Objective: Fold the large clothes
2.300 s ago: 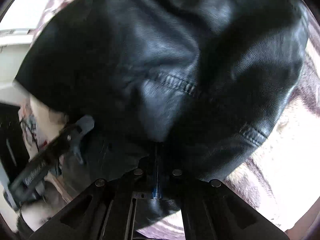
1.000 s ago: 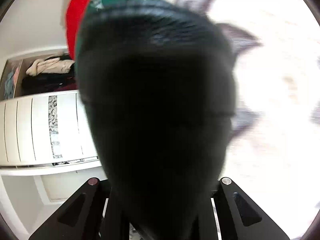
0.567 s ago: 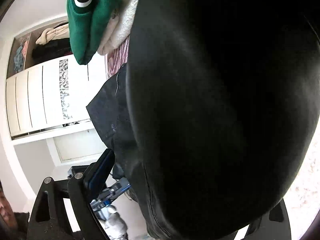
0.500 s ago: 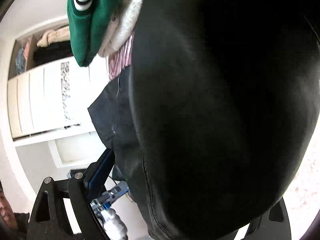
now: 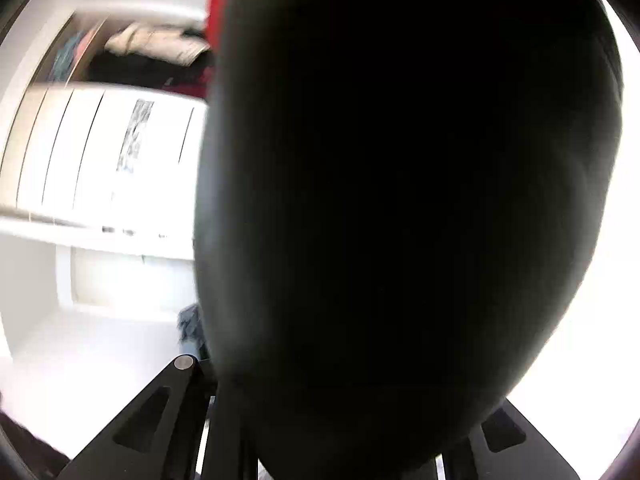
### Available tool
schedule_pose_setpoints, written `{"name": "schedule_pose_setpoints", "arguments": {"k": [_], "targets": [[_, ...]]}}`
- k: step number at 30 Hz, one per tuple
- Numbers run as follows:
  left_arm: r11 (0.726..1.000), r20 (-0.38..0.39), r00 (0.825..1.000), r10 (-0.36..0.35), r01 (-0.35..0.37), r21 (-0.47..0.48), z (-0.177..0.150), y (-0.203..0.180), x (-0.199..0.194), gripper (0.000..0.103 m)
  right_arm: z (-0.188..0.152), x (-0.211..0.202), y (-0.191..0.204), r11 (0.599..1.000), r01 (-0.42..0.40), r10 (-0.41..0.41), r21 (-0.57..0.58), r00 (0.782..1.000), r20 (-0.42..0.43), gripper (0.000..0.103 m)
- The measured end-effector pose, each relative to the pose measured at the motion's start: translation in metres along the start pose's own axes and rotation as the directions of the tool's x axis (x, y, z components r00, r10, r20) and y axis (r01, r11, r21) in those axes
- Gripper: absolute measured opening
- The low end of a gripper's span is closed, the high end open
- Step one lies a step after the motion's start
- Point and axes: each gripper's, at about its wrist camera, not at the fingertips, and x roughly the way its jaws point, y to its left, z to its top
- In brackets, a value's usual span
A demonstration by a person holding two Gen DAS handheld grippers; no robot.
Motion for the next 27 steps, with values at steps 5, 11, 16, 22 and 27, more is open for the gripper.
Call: {"name": "schedule_pose_setpoints", "arguments": {"k": [5,11,16,22,27], "targets": [[0.997,0.009,0.999,-0.041,0.042,-0.069,-0.014,0.019,-0.022,0.004,-0.044,0.034,0.082,0.953,0.065,-0.090,-0.296,0.993,-0.075,0.019],[0.985,0.166,0.986,-0.010,0.039,-0.170,-0.083,0.058,-0.136,0.004,-0.107,0.071,0.144,0.786,0.163,-0.224,-0.597,0.974,-0.029,0.019],[0.940,0.347,0.937,0.044,0.079,-0.333,-0.144,0.128,-0.228,0.051,-0.201,0.121,0.176,0.462,0.206,-0.336,-0.862,0.941,0.045,0.019],[0.894,0.476,0.879,0.026,0.192,-0.404,-0.169,0.170,-0.278,0.076,-0.325,0.193,0.158,-0.015,0.152,-0.502,-0.988,0.853,0.139,0.046],[0.933,0.448,0.893,0.046,0.121,-0.339,-0.170,0.132,-0.280,0.076,-0.359,0.215,0.168,-0.221,0.159,-0.565,-0.962,0.784,0.259,0.057]]}}
